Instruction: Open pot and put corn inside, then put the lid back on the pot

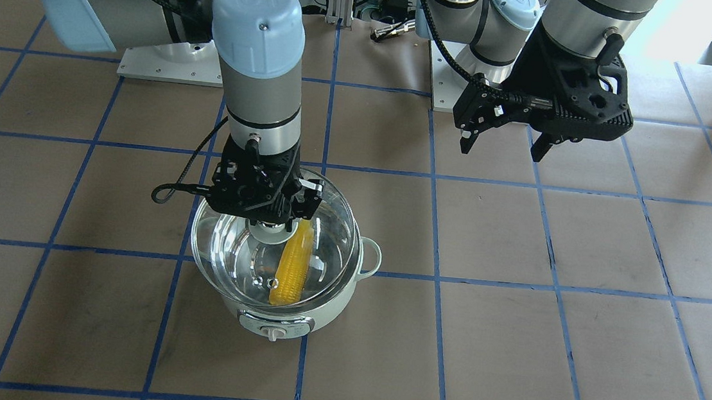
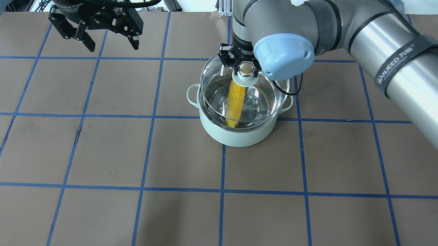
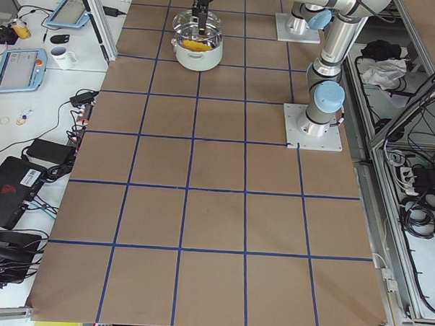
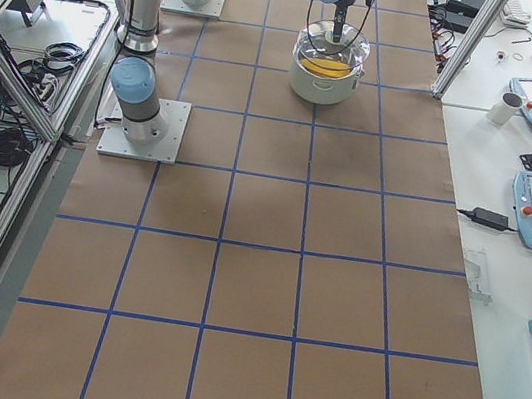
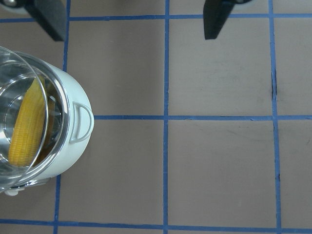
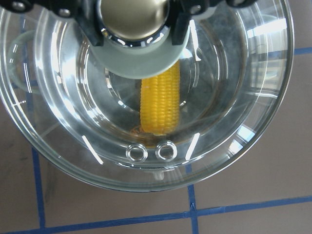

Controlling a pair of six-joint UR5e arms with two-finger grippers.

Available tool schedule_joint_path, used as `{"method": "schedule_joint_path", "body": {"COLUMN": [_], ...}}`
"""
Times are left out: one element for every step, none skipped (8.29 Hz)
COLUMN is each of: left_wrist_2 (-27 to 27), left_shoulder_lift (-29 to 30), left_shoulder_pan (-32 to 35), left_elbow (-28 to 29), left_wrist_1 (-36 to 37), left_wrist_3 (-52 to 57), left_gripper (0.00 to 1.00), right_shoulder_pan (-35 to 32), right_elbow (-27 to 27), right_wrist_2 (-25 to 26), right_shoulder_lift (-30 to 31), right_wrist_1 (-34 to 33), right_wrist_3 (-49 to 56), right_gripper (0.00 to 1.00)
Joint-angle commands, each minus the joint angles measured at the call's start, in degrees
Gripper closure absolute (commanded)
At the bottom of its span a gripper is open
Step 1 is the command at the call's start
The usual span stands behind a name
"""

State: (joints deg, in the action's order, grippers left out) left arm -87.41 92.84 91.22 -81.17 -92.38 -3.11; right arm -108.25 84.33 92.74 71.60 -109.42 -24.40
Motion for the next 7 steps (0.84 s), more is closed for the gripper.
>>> {"method": "schedule_joint_path", "body": {"left_wrist_2": [-0.04,0.39,0.57,0.49,0.4,0.31,0.31], "left_shoulder_lift": [-1.0,-1.08,-1.08,-1.0,-0.91,-0.73,-0.82], "left_shoulder_pan": [-1.82,-2.96,-3.24,-3.33,-3.24,-3.24,-3.24], "left_elbow": [-0.66,-0.66,-0.66,-0.66,-0.75,-0.83,-0.84], "left_wrist_1": [0.01,0.01,0.1,0.18,0.1,0.18,0.27], "left_wrist_3": [1.35,3.01,3.55,3.73,4.25,4.17,3.99], "left_gripper": [0.0,0.0,0.0,0.0,0.0,0.0,0.0], "right_shoulder_pan": [-1.44,-1.44,-1.44,-1.44,-1.44,-1.44,-1.44], "right_elbow": [0.57,0.66,0.75,0.83,0.92,1.27,1.45], "right_wrist_2": [0.42,0.34,0.42,0.34,0.08,0.16,0.51], "right_shoulder_lift": [-2.43,-2.52,-2.7,-2.78,-2.96,-2.96,-3.05], "right_wrist_1": [-2.11,-2.11,-2.11,-2.11,-2.02,-2.02,-2.02], "right_wrist_3": [-0.83,-0.74,-0.65,-0.65,-0.74,-0.74,-0.57], "right_gripper": [0.84,0.84,0.84,0.84,0.84,0.84,0.84]}}
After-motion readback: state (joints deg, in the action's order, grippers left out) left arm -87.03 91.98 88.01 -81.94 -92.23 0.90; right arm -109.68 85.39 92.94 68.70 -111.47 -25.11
